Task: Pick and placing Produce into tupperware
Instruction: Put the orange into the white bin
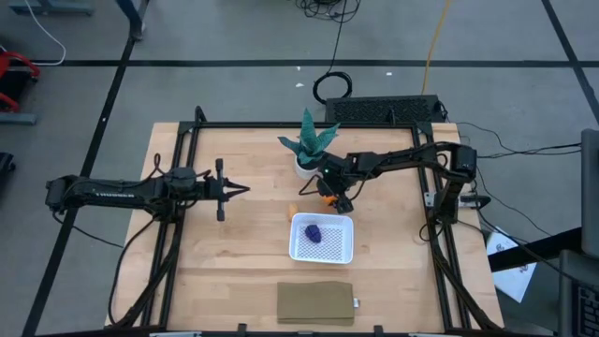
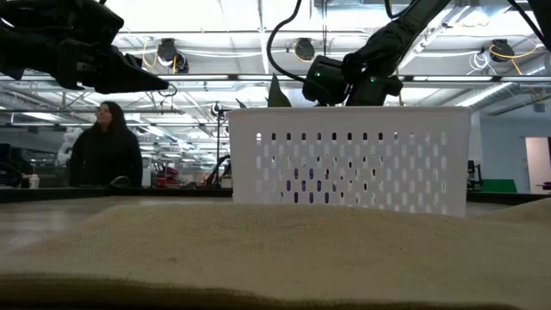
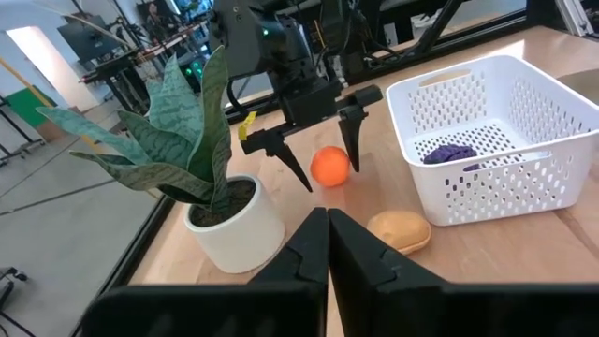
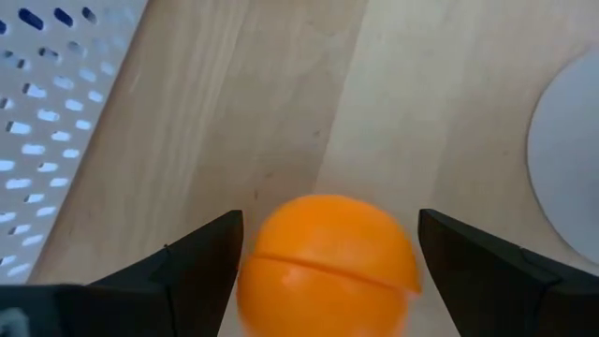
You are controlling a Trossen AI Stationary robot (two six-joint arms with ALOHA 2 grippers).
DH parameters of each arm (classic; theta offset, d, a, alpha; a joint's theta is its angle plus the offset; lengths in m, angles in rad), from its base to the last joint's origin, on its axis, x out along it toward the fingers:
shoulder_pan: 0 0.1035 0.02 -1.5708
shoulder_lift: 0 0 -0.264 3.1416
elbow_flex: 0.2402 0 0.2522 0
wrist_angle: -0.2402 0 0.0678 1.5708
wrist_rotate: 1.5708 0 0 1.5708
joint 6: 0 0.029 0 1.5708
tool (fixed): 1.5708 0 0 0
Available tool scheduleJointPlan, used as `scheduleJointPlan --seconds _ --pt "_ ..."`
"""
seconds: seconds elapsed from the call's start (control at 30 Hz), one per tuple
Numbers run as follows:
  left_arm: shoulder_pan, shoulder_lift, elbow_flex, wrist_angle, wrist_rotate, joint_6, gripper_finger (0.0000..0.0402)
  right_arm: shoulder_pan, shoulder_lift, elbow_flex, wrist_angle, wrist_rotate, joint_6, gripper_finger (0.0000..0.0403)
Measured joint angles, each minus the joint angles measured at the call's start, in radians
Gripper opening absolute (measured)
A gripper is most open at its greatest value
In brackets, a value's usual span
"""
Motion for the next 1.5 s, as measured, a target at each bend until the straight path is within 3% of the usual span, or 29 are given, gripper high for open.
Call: scheduleJointPlan --seconds 0.33,0.67,1.03,1.23,1.5 --pt "0.000 0.000 0.000 0.000 0.000 0.000 0.0023 0.000 0.000 0.000 -0.023 0.000 0.020 0.0306" --pt "0.000 0.000 0.000 0.000 0.000 -0.001 0.0004 0.002 0.000 0.000 -0.023 0.000 0.026 0.0230" --pt "0.000 0.000 0.000 0.000 0.000 -0.001 0.0025 0.002 -0.015 0.000 -0.024 0.006 0.037 0.0253" --pt "0.000 0.000 0.000 0.000 0.000 -0.001 0.0008 0.002 -0.079 0.000 -0.021 0.007 0.042 0.0231" --pt "0.000 0.000 0.000 0.001 0.000 -0.001 0.0016 0.003 -0.191 0.000 -0.035 0.009 0.096 0.0247"
